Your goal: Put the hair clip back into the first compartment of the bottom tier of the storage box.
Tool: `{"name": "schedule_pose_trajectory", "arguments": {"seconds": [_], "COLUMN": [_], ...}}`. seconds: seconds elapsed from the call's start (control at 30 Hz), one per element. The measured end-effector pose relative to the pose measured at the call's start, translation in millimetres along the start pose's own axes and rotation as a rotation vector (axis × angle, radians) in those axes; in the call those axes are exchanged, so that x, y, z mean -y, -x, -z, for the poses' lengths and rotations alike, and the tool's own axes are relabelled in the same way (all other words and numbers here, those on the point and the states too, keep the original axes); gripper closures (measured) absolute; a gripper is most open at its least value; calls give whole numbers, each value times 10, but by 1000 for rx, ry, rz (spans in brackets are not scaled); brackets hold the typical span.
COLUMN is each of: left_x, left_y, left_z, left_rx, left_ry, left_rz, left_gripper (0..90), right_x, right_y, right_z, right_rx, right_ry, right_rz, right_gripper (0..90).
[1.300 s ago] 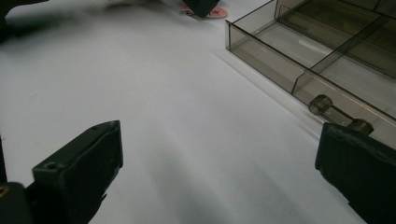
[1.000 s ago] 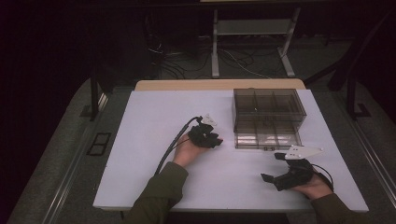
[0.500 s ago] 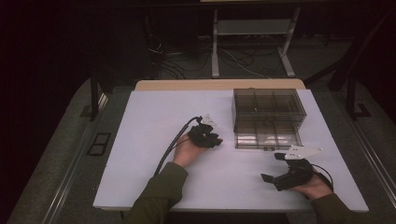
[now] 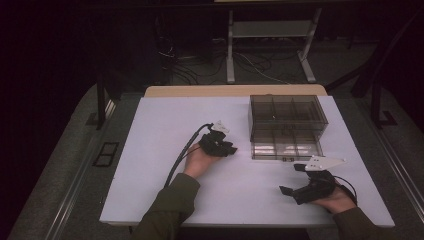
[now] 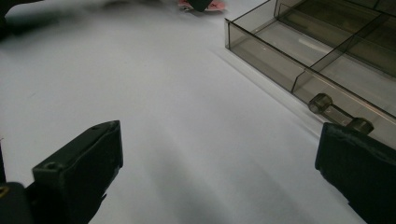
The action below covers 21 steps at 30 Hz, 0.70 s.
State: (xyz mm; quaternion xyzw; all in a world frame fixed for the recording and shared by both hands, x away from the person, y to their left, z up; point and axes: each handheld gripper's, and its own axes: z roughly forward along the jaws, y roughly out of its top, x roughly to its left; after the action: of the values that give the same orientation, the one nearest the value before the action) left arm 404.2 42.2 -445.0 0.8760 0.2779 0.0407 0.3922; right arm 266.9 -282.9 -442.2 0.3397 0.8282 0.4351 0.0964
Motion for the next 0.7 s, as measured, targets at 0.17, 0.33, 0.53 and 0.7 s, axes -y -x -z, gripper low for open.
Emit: {"name": "schedule_pose_trajectory", "arguments": {"seconds": [0.17,0.33,0.53,0.7], "left_x": [-6,-6,-17,-23], "left_y": [-13,-10,-10,1], "left_z": [22,41,66,81], "left_rx": [14,26,36,43], "left_ry": [8,9,12,16], "left_rz": [-7,-1,-9,-4], "left_gripper": [677,677,677,677], "right_x": [0,0,0,0], "right_y": [0,-2,-1,-3], "right_z": [0,-1,0,-2], "right_rx": [0,0,0,0], "right_ry": [0,0,1,0], "right_rz": [0,-1,-1,0], "right_gripper": [3,3,3,3]}}
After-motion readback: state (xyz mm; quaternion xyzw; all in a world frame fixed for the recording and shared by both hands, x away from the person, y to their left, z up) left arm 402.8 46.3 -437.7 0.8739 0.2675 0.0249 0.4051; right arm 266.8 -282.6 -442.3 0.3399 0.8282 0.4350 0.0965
